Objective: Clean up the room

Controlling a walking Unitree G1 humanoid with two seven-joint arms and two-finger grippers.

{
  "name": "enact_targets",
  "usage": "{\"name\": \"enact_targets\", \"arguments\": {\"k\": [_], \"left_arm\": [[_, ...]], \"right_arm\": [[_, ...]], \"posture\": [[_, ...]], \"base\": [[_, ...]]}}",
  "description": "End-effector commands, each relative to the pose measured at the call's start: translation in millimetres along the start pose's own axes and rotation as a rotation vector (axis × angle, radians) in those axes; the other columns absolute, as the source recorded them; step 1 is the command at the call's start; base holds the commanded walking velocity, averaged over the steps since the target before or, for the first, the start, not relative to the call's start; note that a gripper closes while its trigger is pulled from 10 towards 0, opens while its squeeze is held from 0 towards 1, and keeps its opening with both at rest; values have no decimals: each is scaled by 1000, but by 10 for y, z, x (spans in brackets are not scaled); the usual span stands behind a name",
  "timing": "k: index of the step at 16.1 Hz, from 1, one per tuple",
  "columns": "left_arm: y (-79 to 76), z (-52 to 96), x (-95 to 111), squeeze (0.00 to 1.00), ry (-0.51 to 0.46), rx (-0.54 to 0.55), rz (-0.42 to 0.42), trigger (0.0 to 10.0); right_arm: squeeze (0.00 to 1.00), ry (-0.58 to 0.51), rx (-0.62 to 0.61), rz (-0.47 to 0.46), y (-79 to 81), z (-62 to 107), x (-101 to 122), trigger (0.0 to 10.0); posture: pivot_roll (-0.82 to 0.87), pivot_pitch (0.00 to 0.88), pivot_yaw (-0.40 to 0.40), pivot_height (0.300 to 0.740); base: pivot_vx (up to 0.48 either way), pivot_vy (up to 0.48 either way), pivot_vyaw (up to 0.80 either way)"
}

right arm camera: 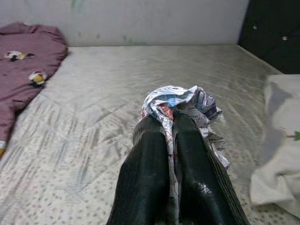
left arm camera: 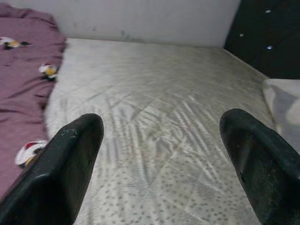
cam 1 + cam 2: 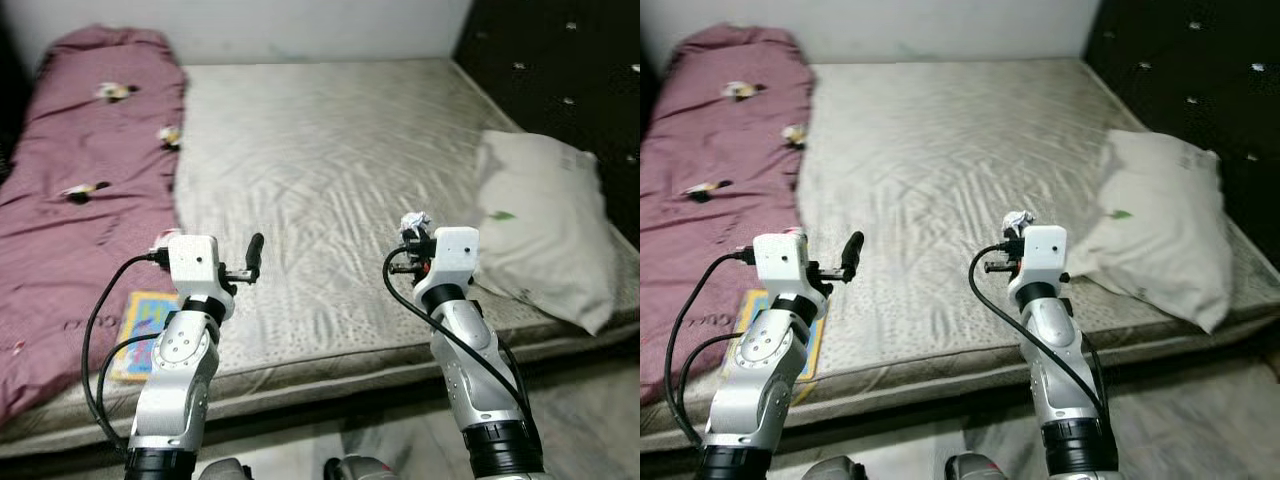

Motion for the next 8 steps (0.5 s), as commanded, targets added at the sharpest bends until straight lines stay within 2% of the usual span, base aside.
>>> {"name": "enact_targets", "arguments": {"k": [1, 3, 8], "left_arm": [[0, -8, 11, 0, -2, -7, -4, 10000], [8, -9, 4, 0, 0, -7, -7, 10000], [9, 0, -20, 0, 16, -1, 10, 10000]], "right_arm": [[0, 9, 0, -1, -4, -4, -16, 10000], [0, 10, 2, -6, 14, -5, -19, 10000], [0, 19, -1, -13, 8, -8, -29, 10000]], "posture": [[-8, 0, -29, 740], [-8, 0, -29, 740], [-9, 0, -30, 740]], "base": [[0, 0, 0], [0, 0, 0], [0, 445, 0]]}}
Point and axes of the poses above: a point about 5 cm out from each wrist's last joint towards the gripper, its own z axis pointing back from the gripper into the wrist, its own x axis along the axis of the wrist's last joint, y = z × x, the point moved 5 cm from there along -z, pointing out of the wrist towards the gripper
